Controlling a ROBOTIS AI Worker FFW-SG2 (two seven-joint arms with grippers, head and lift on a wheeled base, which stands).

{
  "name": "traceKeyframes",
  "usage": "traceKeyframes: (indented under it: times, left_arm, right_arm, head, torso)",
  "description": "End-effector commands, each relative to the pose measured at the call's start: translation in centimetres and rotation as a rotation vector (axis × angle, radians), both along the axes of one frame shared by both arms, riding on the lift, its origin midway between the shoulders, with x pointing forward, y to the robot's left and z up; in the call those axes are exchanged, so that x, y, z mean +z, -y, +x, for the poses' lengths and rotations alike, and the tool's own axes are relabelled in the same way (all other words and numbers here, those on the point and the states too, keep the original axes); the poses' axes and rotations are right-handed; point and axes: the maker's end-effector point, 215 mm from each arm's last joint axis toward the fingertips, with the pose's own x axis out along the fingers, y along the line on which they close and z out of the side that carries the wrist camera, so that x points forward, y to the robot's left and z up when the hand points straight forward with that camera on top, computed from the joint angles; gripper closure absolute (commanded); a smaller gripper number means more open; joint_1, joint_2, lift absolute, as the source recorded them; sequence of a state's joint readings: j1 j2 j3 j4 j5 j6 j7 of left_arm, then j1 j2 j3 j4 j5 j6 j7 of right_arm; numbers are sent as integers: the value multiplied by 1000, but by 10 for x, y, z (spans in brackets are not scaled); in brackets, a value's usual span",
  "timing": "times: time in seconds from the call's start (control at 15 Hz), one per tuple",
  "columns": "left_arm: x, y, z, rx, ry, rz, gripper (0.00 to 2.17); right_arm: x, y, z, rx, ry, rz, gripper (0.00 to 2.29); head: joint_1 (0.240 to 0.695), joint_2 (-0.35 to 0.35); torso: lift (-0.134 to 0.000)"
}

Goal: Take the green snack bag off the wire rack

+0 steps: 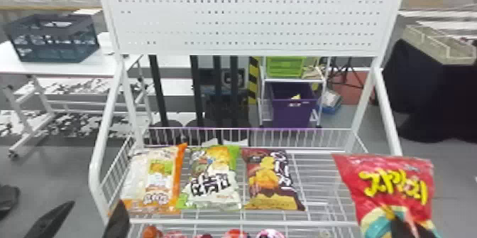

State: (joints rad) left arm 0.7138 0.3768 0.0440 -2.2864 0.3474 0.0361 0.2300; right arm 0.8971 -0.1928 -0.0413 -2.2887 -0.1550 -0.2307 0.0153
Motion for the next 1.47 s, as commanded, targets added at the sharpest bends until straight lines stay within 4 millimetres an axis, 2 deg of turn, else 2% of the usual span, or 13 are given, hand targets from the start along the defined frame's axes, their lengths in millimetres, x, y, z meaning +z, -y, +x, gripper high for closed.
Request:
traceKeyframes:
  times: [0.0,0.67,0.73,0.87,1.0,1.13,1.33,1.4]
  left_arm:
    - [2,-1,0,2,8,15,137]
    - [5,3,1,5,20,21,151]
    - [5,17,7,-22,24,14,151]
    - [-8,56,26,-93,10,10,154]
    - [-24,96,56,-146,-18,24,154]
    - [-31,134,82,-176,-14,33,154]
    - [-49,172,123,-215,-43,41,154]
    - [-60,173,135,-205,-70,49,154]
  right_arm:
    - [2,0,-1,3,6,2,2233]
    - [8,7,-3,-1,29,5,2233]
    - [8,7,-4,1,27,6,2233]
    - [7,5,-4,10,27,6,2233]
    - [6,4,-4,11,25,7,2233]
    - [6,5,-4,9,25,8,2233]
    - [5,4,-5,11,23,8,2233]
    - [5,4,-5,11,23,8,2233]
  head:
    - [499,0]
    - [499,0]
    - [499,0]
    - [499,0]
    - [499,0]
    - [499,0]
    - [499,0]
    - [499,0]
  torso:
    - [0]
    - [0]
    - [0]
    - [0]
    - [0]
    - [0]
    - [0]
    - [0]
